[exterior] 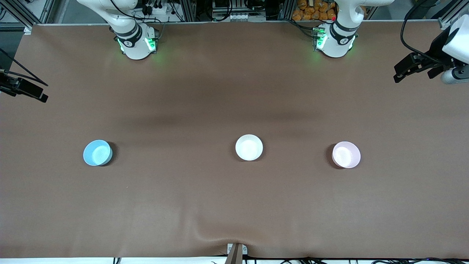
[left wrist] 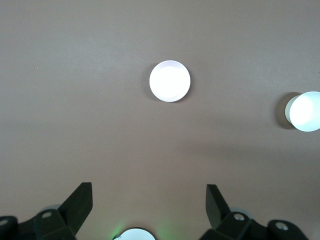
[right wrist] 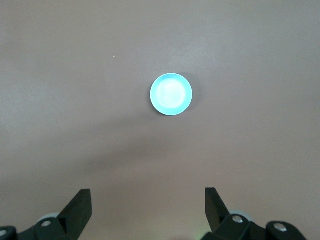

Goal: Stack pink and blue bowls on white bowl

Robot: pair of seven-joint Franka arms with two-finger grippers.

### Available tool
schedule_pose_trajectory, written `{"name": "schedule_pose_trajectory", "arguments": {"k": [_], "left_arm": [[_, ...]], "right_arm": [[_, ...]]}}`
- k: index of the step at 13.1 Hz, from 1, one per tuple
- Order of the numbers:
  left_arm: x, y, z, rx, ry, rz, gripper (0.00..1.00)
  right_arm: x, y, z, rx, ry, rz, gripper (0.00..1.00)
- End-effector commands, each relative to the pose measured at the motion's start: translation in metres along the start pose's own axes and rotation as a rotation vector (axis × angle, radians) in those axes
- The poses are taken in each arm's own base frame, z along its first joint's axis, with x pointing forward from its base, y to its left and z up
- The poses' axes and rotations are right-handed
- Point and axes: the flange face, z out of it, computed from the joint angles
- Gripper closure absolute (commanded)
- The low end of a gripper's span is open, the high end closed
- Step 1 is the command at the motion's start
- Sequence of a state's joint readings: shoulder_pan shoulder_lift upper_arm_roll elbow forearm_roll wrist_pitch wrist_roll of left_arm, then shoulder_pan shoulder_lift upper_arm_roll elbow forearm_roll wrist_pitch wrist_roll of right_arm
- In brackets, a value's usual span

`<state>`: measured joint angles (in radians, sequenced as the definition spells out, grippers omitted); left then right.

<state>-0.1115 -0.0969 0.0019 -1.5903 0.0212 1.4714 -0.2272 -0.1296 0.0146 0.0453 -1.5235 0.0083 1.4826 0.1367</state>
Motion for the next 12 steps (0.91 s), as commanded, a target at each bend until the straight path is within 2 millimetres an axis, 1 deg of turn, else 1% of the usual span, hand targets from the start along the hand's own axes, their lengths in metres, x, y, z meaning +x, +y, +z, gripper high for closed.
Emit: {"name": "schedule_pose_trajectory", "arguments": {"k": [1,5,7,8,12], "left_arm": [[0.001,-0.007,-0.006,0.003,-0.005,0.038,0.00],[0.002,-0.010,-0.009,0.001,0.000,0.036,0.00],[0.003,-0.012,-0.004,0.003,-0.012,0.088,0.00],[0.005,-0.019,-0.001,0.004,-0.017,0.084,0.00],[0.004,-0.015,0.001,0.004,-0.021,0.078,0.00]], "right_arm": [[0.002,-0.002,-0.003,0.002,0.003,0.000,0.00],[0.002,-0.001,-0.003,-0.001,0.004,0.000,0.00],[0.002,-0.001,-0.003,0.000,0.003,0.000,0.00],[0.002,-0.001,-0.003,-0.001,0.004,0.000,0.00],[0.002,0.000,-0.003,-0.004,0.004,0.000,0.00]]}}
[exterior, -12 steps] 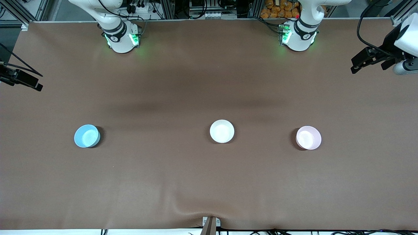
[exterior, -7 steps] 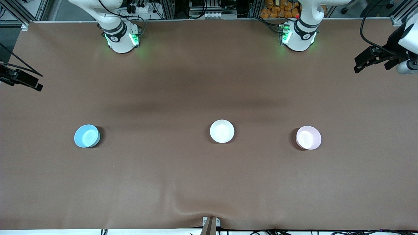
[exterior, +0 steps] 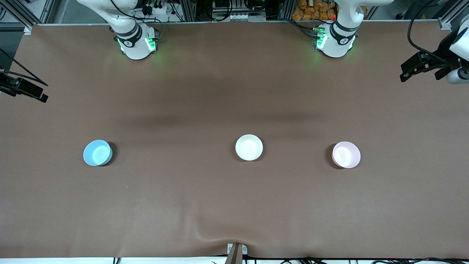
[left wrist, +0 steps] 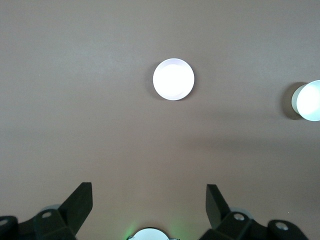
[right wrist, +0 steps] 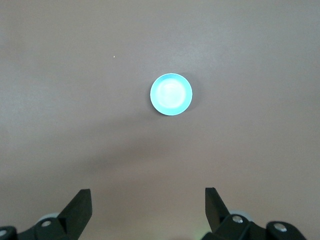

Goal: Stack pink and blue bowls on white bowl

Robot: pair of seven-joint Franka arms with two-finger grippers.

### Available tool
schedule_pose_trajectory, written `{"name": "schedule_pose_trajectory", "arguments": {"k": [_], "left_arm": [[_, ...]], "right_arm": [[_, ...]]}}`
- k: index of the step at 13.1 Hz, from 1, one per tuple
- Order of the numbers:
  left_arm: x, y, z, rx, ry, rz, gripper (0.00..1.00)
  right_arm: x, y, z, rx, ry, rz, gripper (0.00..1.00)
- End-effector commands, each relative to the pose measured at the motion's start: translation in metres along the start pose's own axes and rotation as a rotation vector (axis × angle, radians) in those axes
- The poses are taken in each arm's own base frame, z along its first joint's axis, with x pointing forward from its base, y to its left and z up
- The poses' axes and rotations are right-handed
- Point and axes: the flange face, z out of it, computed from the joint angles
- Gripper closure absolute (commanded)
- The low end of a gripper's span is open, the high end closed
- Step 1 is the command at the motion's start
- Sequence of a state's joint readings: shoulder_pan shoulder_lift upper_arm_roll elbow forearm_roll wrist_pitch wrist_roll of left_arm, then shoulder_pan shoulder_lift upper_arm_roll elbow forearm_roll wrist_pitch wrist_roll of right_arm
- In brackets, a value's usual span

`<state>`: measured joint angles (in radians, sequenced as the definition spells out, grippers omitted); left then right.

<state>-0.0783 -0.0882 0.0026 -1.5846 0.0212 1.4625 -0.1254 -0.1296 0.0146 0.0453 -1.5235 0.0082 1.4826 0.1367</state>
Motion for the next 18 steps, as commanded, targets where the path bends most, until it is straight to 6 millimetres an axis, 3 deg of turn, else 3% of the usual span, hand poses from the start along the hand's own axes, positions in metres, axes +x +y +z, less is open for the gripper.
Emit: {"name": "schedule_pose_trajectory", "arguments": {"k": [1,6,8,11,15,18], "left_arm": [[-0.001,0.001,0.001,0.003,-0.015,0.008,0.00],[-0.001,0.002,0.006,0.004,-0.026,0.010,0.00],[0.005,-0.004,0.021,0.006,-0.049,0.000,0.00],[0.023,-0.017,0.052,-0.004,-0.032,-0.021,0.00],[0.040,-0.017,0.124,-0.010,0.027,-0.026,0.00],[0.060,-0.014,0.164,-0.015,0.030,-0.025,0.00]], "right_arm": [[0.002,0.000,-0.003,-0.004,0.004,0.000,0.00],[0.002,0.001,-0.003,-0.006,0.004,0.002,0.00],[0.002,0.001,-0.003,-0.006,0.004,0.002,0.00],[0.002,0.001,-0.003,-0.007,0.004,0.002,0.00],[0.003,0.001,-0.004,-0.005,0.006,0.002,0.00],[0.003,0.001,-0.004,-0.005,0.006,0.002,0.00]]}}
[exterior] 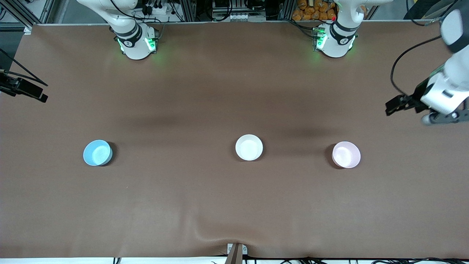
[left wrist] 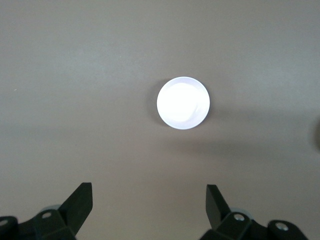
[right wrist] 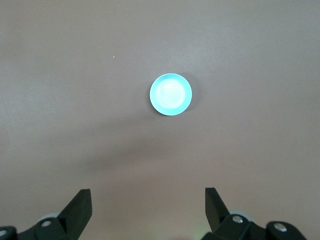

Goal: Stack pink and blue bowls on white bowl
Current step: 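Reach the left gripper down to the pink bowl rim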

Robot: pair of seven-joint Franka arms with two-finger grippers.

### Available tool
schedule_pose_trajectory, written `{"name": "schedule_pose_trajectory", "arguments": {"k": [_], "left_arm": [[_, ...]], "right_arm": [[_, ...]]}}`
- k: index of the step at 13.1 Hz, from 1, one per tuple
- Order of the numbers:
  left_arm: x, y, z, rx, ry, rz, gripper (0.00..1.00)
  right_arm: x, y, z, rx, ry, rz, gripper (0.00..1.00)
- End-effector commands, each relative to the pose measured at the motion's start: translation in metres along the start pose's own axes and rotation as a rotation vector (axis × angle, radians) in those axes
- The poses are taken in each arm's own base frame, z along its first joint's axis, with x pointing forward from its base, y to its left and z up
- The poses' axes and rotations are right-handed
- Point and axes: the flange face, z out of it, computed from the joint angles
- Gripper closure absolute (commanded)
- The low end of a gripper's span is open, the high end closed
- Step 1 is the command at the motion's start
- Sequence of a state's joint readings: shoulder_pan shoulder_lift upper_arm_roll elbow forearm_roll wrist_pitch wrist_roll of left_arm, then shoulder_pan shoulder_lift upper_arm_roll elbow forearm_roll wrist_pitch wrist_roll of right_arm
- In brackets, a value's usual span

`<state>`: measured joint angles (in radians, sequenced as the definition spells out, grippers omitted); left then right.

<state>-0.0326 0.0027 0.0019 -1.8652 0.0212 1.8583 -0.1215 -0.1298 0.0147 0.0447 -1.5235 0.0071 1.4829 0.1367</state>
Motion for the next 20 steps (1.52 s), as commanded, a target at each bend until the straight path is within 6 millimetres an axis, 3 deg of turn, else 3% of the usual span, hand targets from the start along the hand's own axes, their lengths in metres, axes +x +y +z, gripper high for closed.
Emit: {"name": "schedule_pose_trajectory", "arguments": {"k": [1,7,9,12,16,20], "left_arm": [[0.013,0.002,0.029,-0.014,0.004,0.008,0.00],[0.046,0.006,0.116,-0.015,-0.021,0.006,0.00],[0.054,-0.010,0.147,-0.015,-0.037,-0.020,0.00],[0.061,-0.016,0.186,-0.014,-0.074,-0.025,0.00],[0.066,-0.031,0.230,-0.023,-0.090,-0.058,0.00],[0.063,-0.019,0.257,-0.057,-0.130,-0.069,0.00]], "right_arm": [[0.003,0.001,-0.004,-0.004,0.005,0.003,0.00],[0.003,0.001,-0.004,-0.003,0.005,0.004,0.00],[0.002,-0.001,-0.004,-0.005,0.005,0.006,0.00],[0.002,0.002,-0.004,-0.010,0.006,0.009,0.00],[0.002,0.002,-0.008,-0.003,0.013,0.010,0.00],[0.002,0.002,-0.009,-0.004,0.016,0.012,0.00]]}}
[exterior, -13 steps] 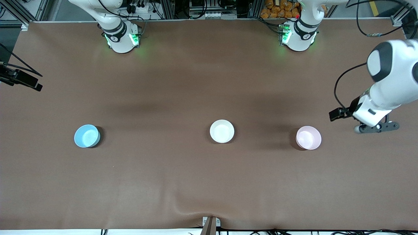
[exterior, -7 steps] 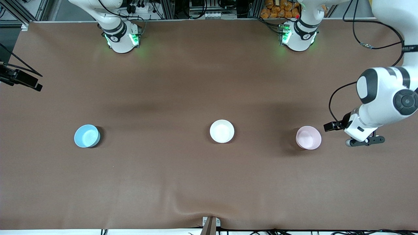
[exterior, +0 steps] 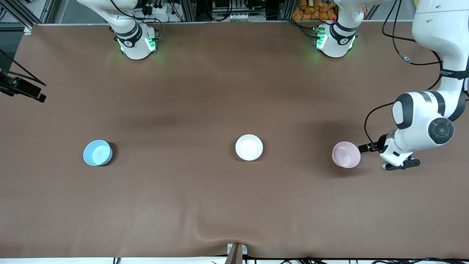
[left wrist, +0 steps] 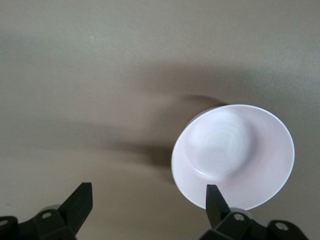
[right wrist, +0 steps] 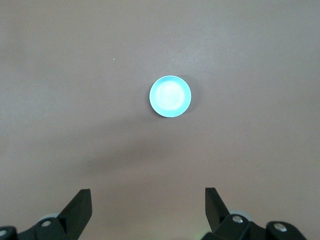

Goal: Stack pink and blue bowls on white bowl
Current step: 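Reach the left gripper down to the pink bowl rim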

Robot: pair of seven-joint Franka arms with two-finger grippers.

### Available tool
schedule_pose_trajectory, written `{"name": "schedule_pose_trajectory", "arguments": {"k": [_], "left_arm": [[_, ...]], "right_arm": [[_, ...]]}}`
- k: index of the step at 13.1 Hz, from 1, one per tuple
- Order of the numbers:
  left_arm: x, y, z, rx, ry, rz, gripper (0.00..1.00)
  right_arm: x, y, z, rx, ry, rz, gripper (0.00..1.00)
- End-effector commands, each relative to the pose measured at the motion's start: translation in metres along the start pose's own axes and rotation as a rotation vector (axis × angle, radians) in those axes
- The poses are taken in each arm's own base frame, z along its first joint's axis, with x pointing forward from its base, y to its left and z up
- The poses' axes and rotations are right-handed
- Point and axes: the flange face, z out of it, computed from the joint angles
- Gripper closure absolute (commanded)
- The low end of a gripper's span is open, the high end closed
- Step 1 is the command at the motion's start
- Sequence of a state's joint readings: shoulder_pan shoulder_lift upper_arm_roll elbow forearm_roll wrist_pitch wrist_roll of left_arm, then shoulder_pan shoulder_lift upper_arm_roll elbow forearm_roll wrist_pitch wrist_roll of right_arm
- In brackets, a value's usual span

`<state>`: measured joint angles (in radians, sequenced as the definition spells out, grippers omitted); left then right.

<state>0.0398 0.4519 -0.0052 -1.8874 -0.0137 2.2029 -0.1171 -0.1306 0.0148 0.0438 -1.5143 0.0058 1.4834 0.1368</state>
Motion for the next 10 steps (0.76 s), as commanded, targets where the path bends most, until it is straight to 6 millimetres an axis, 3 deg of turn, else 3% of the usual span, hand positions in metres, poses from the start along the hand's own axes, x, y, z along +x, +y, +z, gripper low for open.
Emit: {"name": "schedule_pose_trajectory", "arguments": {"k": [1,7,10], "left_arm": [[0.003,0.008,0.009,-0.033,-0.007,0.009,0.00],[0.006,0.012,0.028,-0.034,-0.012,0.013,0.14],[0.008,0.013,0.035,-0.035,-0.004,0.014,0.14]], "right_arm": [[0.002,0.001,-0.005,-0.004,0.006,0.010,0.00],[0.002,0.001,-0.005,-0.005,0.005,0.010,0.00],[0.002,0.001,-0.005,-0.006,0.007,0.012,0.00]]}}
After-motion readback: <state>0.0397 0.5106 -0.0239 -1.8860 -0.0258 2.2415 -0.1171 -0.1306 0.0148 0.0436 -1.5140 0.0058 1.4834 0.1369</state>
